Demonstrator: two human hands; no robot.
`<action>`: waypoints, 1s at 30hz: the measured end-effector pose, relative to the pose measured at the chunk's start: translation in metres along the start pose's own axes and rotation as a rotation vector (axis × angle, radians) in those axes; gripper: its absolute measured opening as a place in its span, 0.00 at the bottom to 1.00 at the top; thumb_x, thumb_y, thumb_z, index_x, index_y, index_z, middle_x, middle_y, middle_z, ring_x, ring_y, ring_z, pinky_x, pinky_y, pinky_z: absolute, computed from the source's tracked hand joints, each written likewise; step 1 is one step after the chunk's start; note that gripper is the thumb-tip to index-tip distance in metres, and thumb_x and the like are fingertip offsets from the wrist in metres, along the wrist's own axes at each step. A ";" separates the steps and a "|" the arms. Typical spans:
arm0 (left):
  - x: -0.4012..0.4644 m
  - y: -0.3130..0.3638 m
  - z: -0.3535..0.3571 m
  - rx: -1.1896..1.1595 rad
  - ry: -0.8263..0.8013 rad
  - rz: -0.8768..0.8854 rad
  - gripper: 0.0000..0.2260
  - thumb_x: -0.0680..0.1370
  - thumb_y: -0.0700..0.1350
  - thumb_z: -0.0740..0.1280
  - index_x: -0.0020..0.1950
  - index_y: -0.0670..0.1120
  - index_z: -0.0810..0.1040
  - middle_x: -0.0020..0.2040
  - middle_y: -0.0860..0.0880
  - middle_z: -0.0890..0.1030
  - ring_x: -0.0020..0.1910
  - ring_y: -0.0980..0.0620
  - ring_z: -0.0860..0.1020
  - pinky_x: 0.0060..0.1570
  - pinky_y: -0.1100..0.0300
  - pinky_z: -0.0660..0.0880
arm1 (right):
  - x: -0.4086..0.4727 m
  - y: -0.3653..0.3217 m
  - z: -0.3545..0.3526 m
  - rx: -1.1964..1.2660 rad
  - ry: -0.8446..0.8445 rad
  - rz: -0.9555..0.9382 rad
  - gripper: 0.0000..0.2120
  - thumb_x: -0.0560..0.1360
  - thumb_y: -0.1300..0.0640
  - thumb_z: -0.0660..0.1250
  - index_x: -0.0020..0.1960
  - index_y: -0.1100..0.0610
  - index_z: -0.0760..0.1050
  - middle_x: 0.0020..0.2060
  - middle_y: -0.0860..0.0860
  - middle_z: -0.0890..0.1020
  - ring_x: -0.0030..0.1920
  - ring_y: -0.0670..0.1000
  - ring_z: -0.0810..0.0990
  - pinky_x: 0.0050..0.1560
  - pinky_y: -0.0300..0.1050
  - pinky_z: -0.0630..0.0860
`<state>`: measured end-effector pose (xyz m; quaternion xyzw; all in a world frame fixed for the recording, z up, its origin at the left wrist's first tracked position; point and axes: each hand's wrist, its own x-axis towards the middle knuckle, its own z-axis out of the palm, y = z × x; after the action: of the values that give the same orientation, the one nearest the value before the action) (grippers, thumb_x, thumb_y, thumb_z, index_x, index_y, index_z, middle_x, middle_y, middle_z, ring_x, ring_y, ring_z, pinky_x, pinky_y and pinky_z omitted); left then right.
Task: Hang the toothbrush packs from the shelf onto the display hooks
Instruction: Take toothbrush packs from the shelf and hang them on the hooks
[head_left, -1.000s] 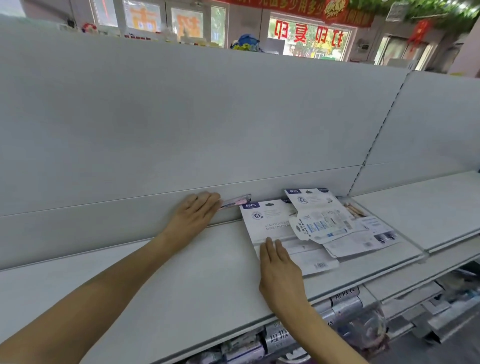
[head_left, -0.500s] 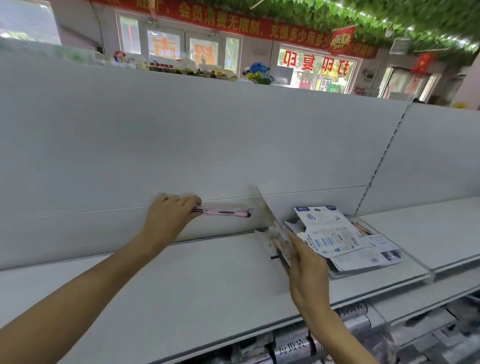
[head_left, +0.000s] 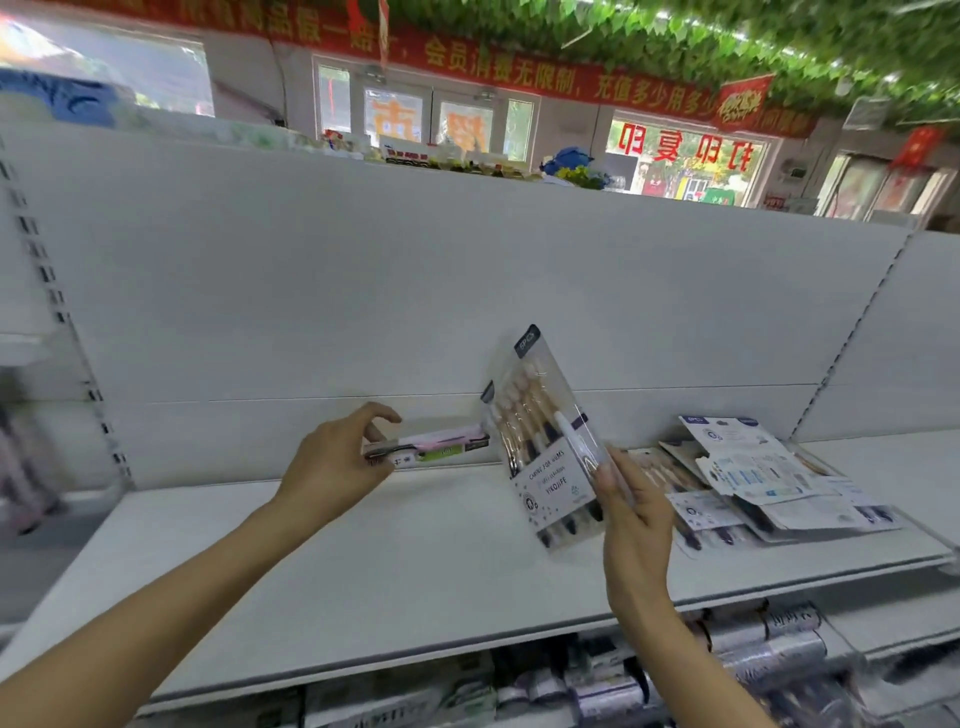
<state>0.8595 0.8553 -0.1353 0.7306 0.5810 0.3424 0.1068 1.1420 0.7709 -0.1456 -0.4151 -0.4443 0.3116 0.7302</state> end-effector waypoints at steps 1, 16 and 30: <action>-0.007 -0.006 -0.012 -0.016 0.018 -0.023 0.20 0.68 0.49 0.76 0.56 0.64 0.74 0.46 0.59 0.81 0.39 0.59 0.78 0.37 0.64 0.70 | -0.009 -0.002 0.010 0.001 -0.015 -0.004 0.13 0.81 0.67 0.61 0.58 0.55 0.80 0.49 0.45 0.87 0.52 0.43 0.84 0.48 0.34 0.79; -0.098 -0.104 -0.107 -0.862 0.109 -0.279 0.08 0.75 0.47 0.74 0.53 0.52 0.80 0.51 0.47 0.85 0.54 0.43 0.82 0.56 0.43 0.78 | -0.119 -0.010 0.127 -0.011 -0.132 0.048 0.13 0.82 0.63 0.61 0.61 0.57 0.80 0.52 0.53 0.86 0.54 0.52 0.84 0.50 0.43 0.82; -0.158 -0.132 -0.135 -0.926 0.205 -0.284 0.12 0.79 0.36 0.66 0.62 0.44 0.76 0.49 0.45 0.87 0.44 0.48 0.85 0.45 0.58 0.81 | -0.125 0.009 0.121 -0.360 -0.366 0.141 0.20 0.74 0.61 0.73 0.63 0.49 0.76 0.51 0.46 0.86 0.50 0.44 0.84 0.50 0.44 0.80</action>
<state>0.6586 0.7172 -0.1678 0.4828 0.4691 0.6167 0.4081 0.9800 0.7117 -0.1711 -0.5049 -0.5874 0.3474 0.5286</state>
